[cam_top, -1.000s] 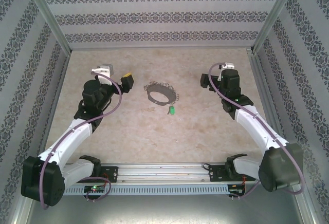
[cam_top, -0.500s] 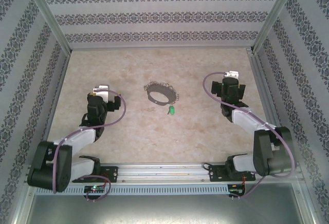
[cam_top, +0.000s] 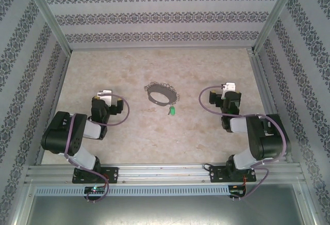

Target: Put the keys on the keyring

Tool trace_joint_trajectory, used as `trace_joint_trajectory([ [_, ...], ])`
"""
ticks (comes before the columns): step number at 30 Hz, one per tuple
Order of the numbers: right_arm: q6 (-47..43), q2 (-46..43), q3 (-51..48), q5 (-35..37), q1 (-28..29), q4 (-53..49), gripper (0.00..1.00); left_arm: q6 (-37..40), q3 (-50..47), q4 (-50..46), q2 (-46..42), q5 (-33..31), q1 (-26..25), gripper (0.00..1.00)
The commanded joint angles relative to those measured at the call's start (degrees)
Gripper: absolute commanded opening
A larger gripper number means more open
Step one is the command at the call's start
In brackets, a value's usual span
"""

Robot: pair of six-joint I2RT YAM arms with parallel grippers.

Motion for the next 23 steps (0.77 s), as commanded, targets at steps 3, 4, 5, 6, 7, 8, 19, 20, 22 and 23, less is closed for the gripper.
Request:
trace_joint_trajectory([
  [3, 0.69, -0.08, 0.42, -7.32, -1.79, 5.34, 0.98, -2.96, 4.58, -4.03, -0.54, -0.55, 3.12, 1.00],
  [4, 0.19, -0.95, 0.76, -6.43, -1.54, 3.37, 0.98, -3.04, 4.75, -4.74, -0.77, -0.60, 3.11, 1.00],
  [5, -0.12, -0.59, 0.11, -4.71, -0.71, 5.51, 0.98, -3.01, 4.69, -4.61, -0.65, -0.68, 3.11, 1.00],
  [6, -0.55, -0.37, -0.53, -3.04, 0.04, 7.04, 0.98, -3.17, 4.52, -3.96, -0.63, -1.29, 3.11, 1.00],
  [7, -0.74, -0.75, -0.55, -1.94, 0.58, 6.35, 0.98, -3.48, 4.50, -4.05, -0.75, -2.09, 3.12, 1.00],
  [8, -0.67, -0.72, -0.43, -2.09, 0.65, 6.16, 0.98, -3.58, 4.42, -3.99, -0.69, -2.33, 3.11, 1.00],
  [19, 0.36, -0.32, 0.73, -6.32, -1.42, 4.26, 0.98, -3.49, 4.33, -3.71, -0.69, -2.35, 3.06, 1.00],
  [20, 0.40, -0.28, 0.80, -6.27, -1.43, 4.21, 0.98, -3.49, 4.32, -3.71, -0.69, -2.35, 3.08, 1.00],
  [22, 0.41, -0.40, 0.70, -6.40, -1.47, 4.35, 0.98, -3.49, 4.24, -3.59, -0.71, -2.26, 3.07, 1.00],
  [23, 0.28, -0.44, 0.44, -6.47, -1.42, 4.76, 0.98, -3.49, 4.21, -3.57, -0.70, -2.31, 3.03, 1.00],
])
